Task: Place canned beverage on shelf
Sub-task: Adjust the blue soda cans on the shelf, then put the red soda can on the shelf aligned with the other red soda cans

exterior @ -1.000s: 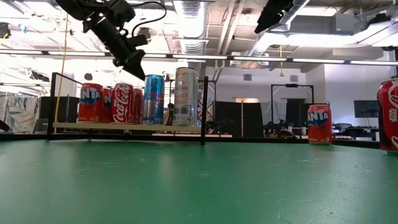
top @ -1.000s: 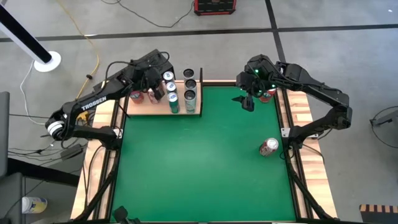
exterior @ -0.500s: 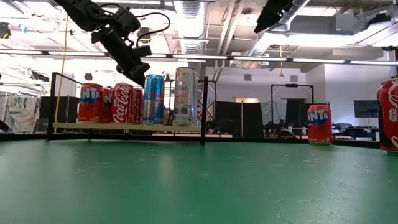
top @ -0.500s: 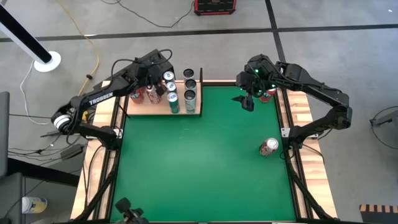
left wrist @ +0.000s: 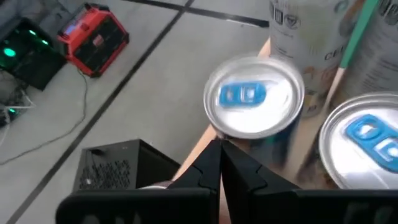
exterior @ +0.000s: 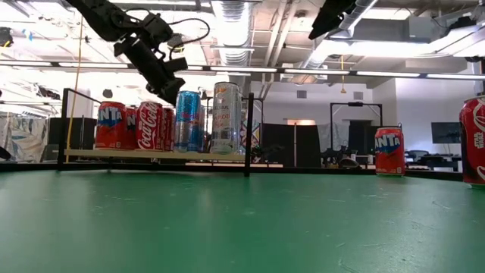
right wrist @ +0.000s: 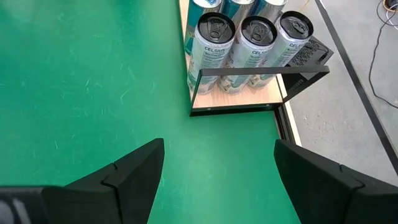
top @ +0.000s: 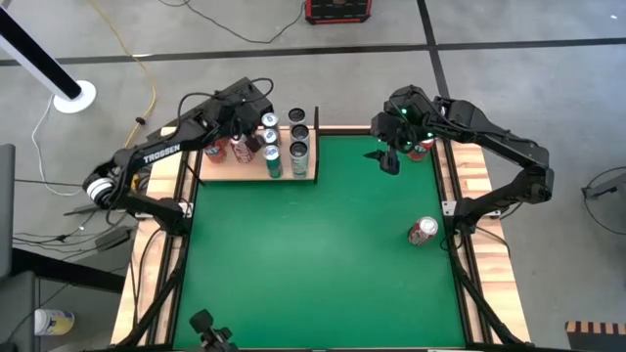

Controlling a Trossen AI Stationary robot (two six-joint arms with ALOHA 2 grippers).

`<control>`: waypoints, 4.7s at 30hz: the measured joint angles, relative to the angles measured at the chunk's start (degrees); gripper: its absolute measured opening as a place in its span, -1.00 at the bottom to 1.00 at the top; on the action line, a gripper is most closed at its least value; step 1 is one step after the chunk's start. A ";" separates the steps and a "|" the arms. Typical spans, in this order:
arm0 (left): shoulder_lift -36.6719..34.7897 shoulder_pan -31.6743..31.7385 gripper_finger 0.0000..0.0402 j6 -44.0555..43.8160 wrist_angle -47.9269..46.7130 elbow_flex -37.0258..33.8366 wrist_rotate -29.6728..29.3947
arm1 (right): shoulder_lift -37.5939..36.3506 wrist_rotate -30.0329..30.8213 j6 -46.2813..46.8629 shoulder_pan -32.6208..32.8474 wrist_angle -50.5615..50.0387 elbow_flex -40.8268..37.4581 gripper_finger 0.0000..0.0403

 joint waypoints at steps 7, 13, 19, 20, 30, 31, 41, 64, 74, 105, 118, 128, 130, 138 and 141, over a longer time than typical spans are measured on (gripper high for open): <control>1.84 0.00 -1.00 0.09 0.69 0.00 -2.00 | 0.00 0.00 0.02 0.00 -0.03 0.00 0.63; 1.22 -0.02 -1.00 -0.02 1.06 0.01 -1.52 | 0.00 0.00 -0.18 0.00 0.01 0.00 0.63; -1.84 -0.47 -1.00 0.02 1.04 -0.07 -1.20 | 0.00 0.00 -0.61 0.00 0.34 0.00 0.63; -3.14 -0.55 -1.00 -0.03 1.06 -0.07 -0.66 | 0.00 0.00 -0.60 0.00 0.35 0.00 0.63; -9.74 -3.59 -1.00 -5.17 -6.08 -3.12 -0.35 | 0.00 0.00 -0.61 0.00 0.30 0.00 0.63; -9.69 -4.10 -1.00 -5.25 -6.12 -3.62 -0.35 | 0.00 0.00 -0.59 0.00 0.31 0.00 0.63; -9.71 -7.30 -1.00 -6.83 -6.30 -4.78 -0.66 | 0.01 0.01 -0.15 0.00 0.17 0.00 0.63; -21.10 -10.06 -1.00 -8.53 -8.03 -4.81 -3.07 | 0.02 0.11 1.07 2.59 -0.12 0.00 0.63; -21.64 -14.81 -1.00 -10.69 -8.98 -6.28 6.47 | 0.58 12.37 18.63 -6.02 -7.04 -0.81 0.63; -27.58 -26.40 -1.00 -3.21 -5.85 -7.06 10.84 | -3.03 2.43 92.05 29.70 -31.58 -21.46 0.63; -27.58 -26.40 -1.00 -5.18 -5.04 -7.06 12.41 | -9.28 5.10 112.69 43.68 -26.58 -34.86 0.63; -27.58 -27.40 -1.00 -8.23 -4.94 -7.06 12.38 | -13.15 9.99 109.79 42.06 -27.07 -37.58 0.63; -27.57 -27.89 -1.00 -8.49 -4.96 -7.06 12.38 | -14.12 9.80 108.02 41.12 -24.21 -39.93 0.63; -27.58 -28.70 -1.00 -8.87 -4.82 -7.06 9.94 | -15.79 9.52 105.05 39.65 -21.13 -41.77 0.60; -27.57 -28.70 -1.00 -9.12 -4.81 -7.06 9.88 | -15.56 9.63 102.24 39.63 -21.56 -40.39 0.50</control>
